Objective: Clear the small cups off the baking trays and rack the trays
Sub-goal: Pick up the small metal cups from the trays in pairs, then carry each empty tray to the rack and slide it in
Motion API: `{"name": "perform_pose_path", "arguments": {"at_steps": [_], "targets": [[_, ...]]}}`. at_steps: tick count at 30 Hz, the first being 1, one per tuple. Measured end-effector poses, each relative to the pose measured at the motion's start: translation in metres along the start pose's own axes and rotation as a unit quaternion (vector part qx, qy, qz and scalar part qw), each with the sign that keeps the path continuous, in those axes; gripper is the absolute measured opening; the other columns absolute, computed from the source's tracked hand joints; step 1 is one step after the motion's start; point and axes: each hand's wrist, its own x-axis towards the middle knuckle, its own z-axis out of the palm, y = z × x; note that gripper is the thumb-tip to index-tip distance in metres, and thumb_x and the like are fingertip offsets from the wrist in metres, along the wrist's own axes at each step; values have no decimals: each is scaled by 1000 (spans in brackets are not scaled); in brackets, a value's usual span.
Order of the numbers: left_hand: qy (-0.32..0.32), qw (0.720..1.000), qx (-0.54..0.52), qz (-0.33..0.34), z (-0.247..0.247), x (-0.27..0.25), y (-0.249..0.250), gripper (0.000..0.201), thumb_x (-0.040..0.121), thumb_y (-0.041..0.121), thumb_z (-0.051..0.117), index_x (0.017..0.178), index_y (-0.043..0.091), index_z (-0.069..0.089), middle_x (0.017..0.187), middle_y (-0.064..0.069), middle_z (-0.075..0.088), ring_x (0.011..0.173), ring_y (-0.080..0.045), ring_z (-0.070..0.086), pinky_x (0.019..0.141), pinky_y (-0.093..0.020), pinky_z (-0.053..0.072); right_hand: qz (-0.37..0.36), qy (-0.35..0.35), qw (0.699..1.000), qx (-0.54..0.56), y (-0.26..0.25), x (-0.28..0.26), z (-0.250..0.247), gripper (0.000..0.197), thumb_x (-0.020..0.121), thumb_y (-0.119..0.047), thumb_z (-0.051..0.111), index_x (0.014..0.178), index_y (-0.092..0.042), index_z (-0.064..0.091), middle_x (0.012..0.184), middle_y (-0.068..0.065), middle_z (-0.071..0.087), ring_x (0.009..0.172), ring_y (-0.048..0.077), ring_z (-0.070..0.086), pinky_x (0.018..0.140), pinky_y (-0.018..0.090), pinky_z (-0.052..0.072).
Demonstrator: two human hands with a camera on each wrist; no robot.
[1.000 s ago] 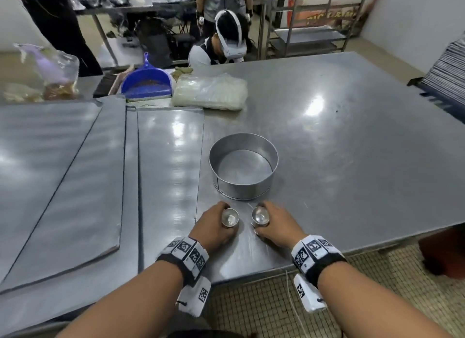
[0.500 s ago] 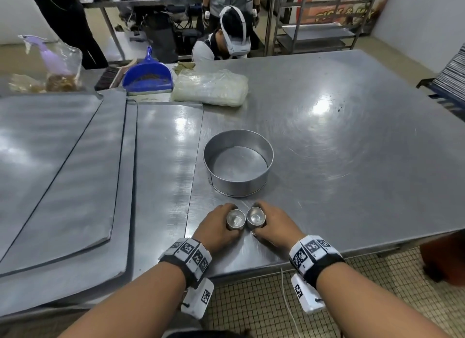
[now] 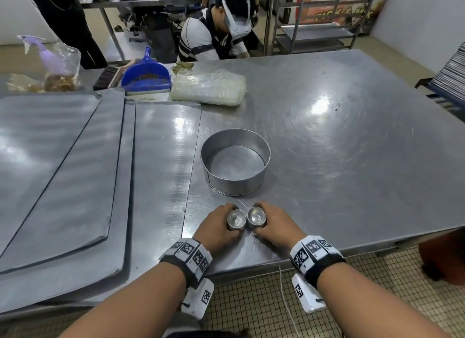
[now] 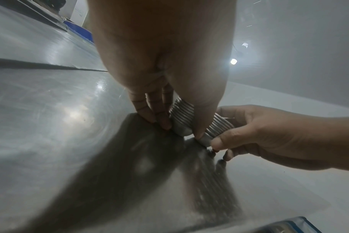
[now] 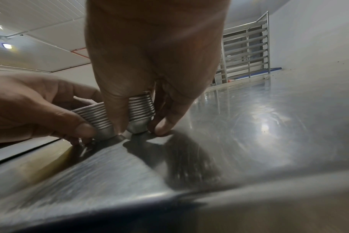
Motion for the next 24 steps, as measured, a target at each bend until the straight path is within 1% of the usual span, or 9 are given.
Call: {"name": "perform_pose_path", "arguments": {"at_steps": [5,8,10,12,14,16,18,20,24], "targets": [[-58,998,1,1,-11,1,-6,81,68,32,75,143,24,46,130,-2,59,113,-16,59,99,-29,47,13,-39,999,1,3,0,-10,71,68,-19,82,131,-29,50,116,-9,62,101,9,56,83,20,40],[-87,996,-29,-17,-27,2,-13,76,71,38,64,143,26,45,124,-3,60,94,-14,64,89,-26,52,43,-71,996,-12,12,3,-30,76,74,-14,76,141,-29,44,127,-6,56,99,8,54,82,17,40],[-41,997,-38,-45,-42,6,-15,55,85,38,67,137,26,50,120,-1,63,92,-14,66,87,-28,54,67,-57,996,-27,16,8,-47,70,77,-13,69,142,-29,44,133,-1,57,92,11,57,79,18,43],[40,996,-50,-70,-58,13,-14,43,93,36,67,132,23,55,116,1,65,94,-17,67,90,-33,54,83,-22,995,-42,15,18,-64,59,84,-18,65,140,-25,47,134,4,58,104,18,60,91,25,44],[112,988,-65,-90,-73,25,-8,45,95,39,64,134,19,54,116,-1,65,98,-20,65,94,-40,54,85,23,995,-48,6,30,-81,49,91,-29,63,138,-20,50,133,6,59,115,22,58,99,32,41],[153,980,-74,-106,-85,38,2,57,94,51,61,141,20,49,125,-4,63,109,-23,63,97,-40,51,84,63,994,-30,-7,44,-92,50,94,-41,60,137,-17,51,133,7,60,120,24,57,101,35,41],[162,977,-75,-114,-93,52,14,69,93,56,60,147,18,42,135,-7,59,121,-27,58,99,-37,46,83,87,993,-2,-23,58,-98,58,95,-49,56,141,-15,47,138,8,56,124,25,54,103,37,42],[148,980,-69,-117,-97,65,25,70,93,52,63,147,14,42,140,-9,57,126,-28,56,96,-33,42,79,90,993,10,-36,69,-101,65,96,-52,53,147,-14,40,147,8,50,131,27,50,107,40,39],[120,985,-13,-127,-92,82,20,61,86,36,71,138,14,48,133,-10,61,117,-29,60,86,-30,42,81,63,995,-11,-49,82,-96,61,96,-43,58,145,-12,39,144,10,52,130,31,50,103,37,39]]}}
